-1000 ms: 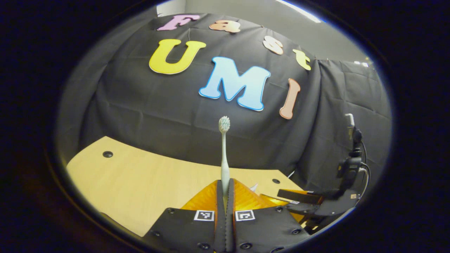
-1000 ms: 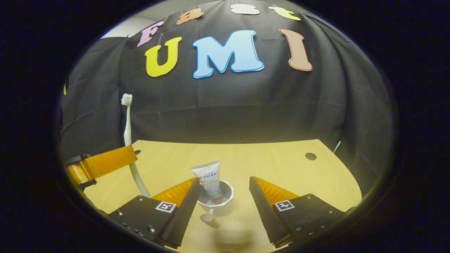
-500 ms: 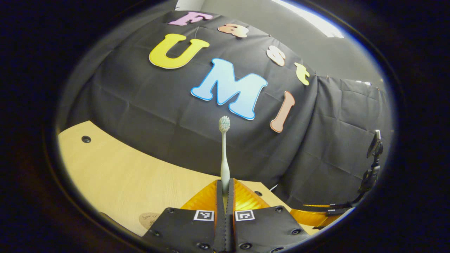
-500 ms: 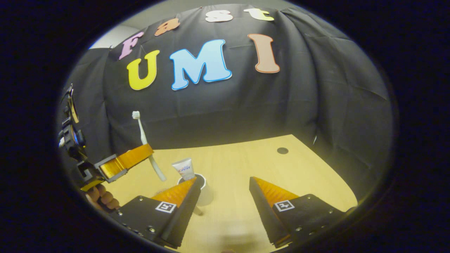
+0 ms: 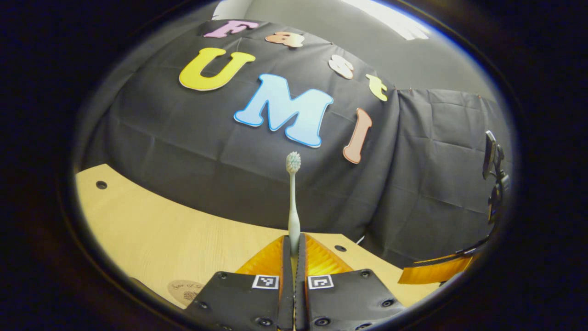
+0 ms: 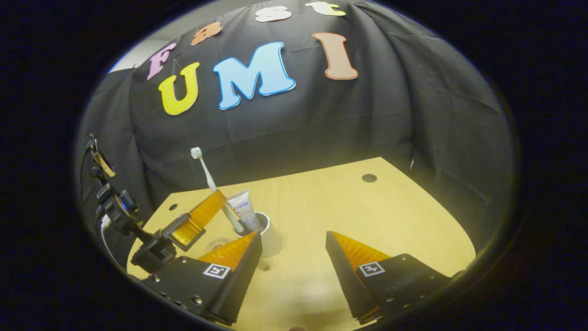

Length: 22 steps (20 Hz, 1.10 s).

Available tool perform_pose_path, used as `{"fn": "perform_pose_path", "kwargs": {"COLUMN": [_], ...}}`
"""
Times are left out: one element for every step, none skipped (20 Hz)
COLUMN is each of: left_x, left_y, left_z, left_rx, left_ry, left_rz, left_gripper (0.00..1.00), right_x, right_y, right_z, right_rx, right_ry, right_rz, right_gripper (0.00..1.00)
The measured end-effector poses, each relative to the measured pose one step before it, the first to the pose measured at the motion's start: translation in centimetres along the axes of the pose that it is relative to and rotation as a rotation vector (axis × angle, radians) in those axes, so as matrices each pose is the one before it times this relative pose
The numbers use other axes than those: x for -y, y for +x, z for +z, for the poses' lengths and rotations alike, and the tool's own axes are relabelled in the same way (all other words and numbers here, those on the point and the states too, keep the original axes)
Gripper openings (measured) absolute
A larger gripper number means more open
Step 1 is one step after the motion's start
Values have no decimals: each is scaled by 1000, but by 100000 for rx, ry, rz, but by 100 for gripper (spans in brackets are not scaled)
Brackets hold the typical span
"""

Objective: Put the toothbrush and toothpaste on the desktop into the cup, then pick up the cup and place it on the coaster on the desktop.

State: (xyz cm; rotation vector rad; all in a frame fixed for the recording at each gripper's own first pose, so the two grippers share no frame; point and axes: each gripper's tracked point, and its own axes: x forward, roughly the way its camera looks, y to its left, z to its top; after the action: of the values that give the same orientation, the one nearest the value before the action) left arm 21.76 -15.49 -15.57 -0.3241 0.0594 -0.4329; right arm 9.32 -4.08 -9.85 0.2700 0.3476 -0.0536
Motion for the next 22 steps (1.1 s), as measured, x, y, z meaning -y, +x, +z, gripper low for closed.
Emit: {"fn": "perform_pose_path", "kwargs": {"left_x": [-120, -227, -58, -40, -91, -14, 141, -94, -3, 86, 204, 255, 60, 89, 182, 88, 119, -50, -122, -159, 2, -261], "left_y": [177, -18, 43, 21, 91, 49, 138, -96, -46, -142, -71, -298, 59, -244, -253, -326, -291, -351, -378, -391, -365, -352], "left_z": [-602, -292, -208, -93, -408, -372, -387, -289, -32, -31, 298, 145, -76, -2, -160, 18, 199, 267, 240, 90, -92, 214], "left_rx": [-677, -147, -121, -208, -895, -1077, -1322, -1114, -506, -182, 312, -253, -444, -990, -1256, -673, -170, -371, -514, -756, -1120, -576], "left_ry": [760, 758, 648, 477, 421, 726, 565, 910, 315, -243, -584, -278, 524, 1009, 1202, 928, 426, 572, 560, 121, 82, 120], "left_rz": [539, 727, 141, -28, 207, 305, -654, 384, -213, -362, -783, -789, -83, 2, 280, 413, 12, 682, 616, 322, 216, 693], "left_gripper": [10, 9, 12, 11, 13, 13, 14, 11, 15, 18, 23, 23, 23, 27, 36, 52, 55, 59, 63, 70, 72, 70], "right_x": [-175, -310, -160, -146, -166, -105, -151, -207, -118, -94, -29, -108, -47, -72, -25, -51, -97, -224, -289, -342, -344, -330], "right_y": [-11, 70, -26, -133, -11, -29, 109, -118, 64, -9, 90, 57, 38, -54, 72, 94, 177, 98, 132, 149, 152, 237], "right_z": [62, -117, -15, -26, -76, -164, -72, -79, 22, -52, 194, 31, 139, 129, 135, -94, 101, 68, 149, 4, 101, -49], "right_rx": [-274, -255, -46, -66, -196, -305, -381, -290, 13, -23, 174, 110, 263, 359, -199, -577, -595, -573, -741, -876, -655, -900], "right_ry": [-188, -226, -227, -320, -436, -402, -248, 5, -1, 77, 58, 26, 10, -86, -249, -302, -240, 34, 577, 664, 420, 163], "right_rz": [511, 670, 396, 325, 423, 96, 469, 405, 384, 224, -10, -15, 5, 333, 232, 146, 211, 645, 855, 644, 691, 336], "right_gripper": [86, 86, 86, 86, 86, 86, 86, 86, 86, 86, 86, 86, 86, 86, 86, 86, 86, 86, 86, 86, 86, 86]}}
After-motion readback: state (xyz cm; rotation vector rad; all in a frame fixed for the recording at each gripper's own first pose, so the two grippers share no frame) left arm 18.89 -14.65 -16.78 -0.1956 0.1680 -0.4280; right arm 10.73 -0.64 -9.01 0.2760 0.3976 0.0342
